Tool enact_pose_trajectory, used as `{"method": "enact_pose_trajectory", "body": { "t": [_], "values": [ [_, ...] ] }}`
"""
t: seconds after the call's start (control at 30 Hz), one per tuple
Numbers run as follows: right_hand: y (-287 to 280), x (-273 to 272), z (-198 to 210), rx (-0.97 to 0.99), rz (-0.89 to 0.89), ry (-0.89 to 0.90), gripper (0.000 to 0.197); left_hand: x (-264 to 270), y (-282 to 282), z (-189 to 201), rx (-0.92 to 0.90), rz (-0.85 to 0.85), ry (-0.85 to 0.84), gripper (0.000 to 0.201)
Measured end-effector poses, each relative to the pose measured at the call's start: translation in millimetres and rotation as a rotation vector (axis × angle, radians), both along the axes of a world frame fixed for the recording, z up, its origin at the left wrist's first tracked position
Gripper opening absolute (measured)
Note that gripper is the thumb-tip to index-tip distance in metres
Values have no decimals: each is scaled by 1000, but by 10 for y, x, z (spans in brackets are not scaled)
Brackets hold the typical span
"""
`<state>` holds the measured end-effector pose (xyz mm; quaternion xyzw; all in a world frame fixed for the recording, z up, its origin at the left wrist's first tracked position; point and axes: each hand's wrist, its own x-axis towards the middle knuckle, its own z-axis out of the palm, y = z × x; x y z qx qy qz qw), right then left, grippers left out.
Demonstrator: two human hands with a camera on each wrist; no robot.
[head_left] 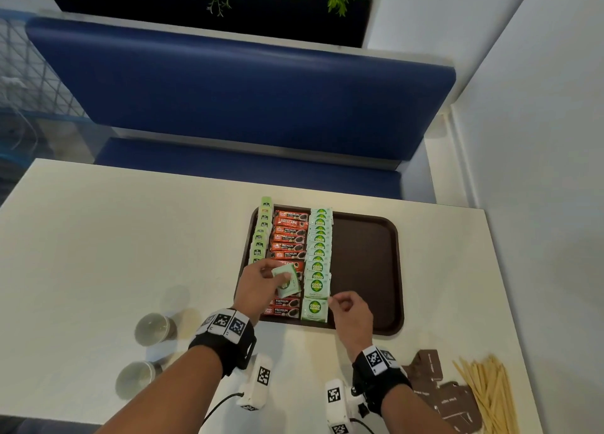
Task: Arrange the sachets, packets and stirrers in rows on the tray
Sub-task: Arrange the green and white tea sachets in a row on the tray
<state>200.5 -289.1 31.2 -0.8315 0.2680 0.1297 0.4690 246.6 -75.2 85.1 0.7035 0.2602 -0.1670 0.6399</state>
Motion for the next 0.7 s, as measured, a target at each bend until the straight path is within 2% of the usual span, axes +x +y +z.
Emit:
{"method": "enact_pose_trajectory", "body": {
  "t": [0.07, 0.17, 0.3, 0.37, 0.43, 0.57, 0.63, 0.7],
  "values": [
    [24, 140, 260, 193, -6, -45, 12, 67, -74, 57, -109, 75, 1, 17],
    [79, 349, 675, 490, 91, -64, 21, 157, -205, 181, -200, 74, -22, 11],
    [63, 540, 878, 464, 143, -151, 14, 230, -312, 232, -285, 38, -58, 13],
    [25, 598, 886, 481, 116, -136, 15, 248, -316, 236, -326, 38, -81, 17],
    [-1, 619, 888, 581, 33, -110, 16, 246, -322, 267, -369, 29, -96, 22],
    [-8, 597, 916, 770, -97, -52, 21, 203, -353, 319, -217, -91, -131, 14],
    [-23, 583, 935, 725, -17, 1, 20, 210, -326, 301, -131, -125, -161, 8],
    [-68, 586, 959, 584, 130, 9, 18, 241, -290, 296, -10, -194, -202, 6]
  ]
}}
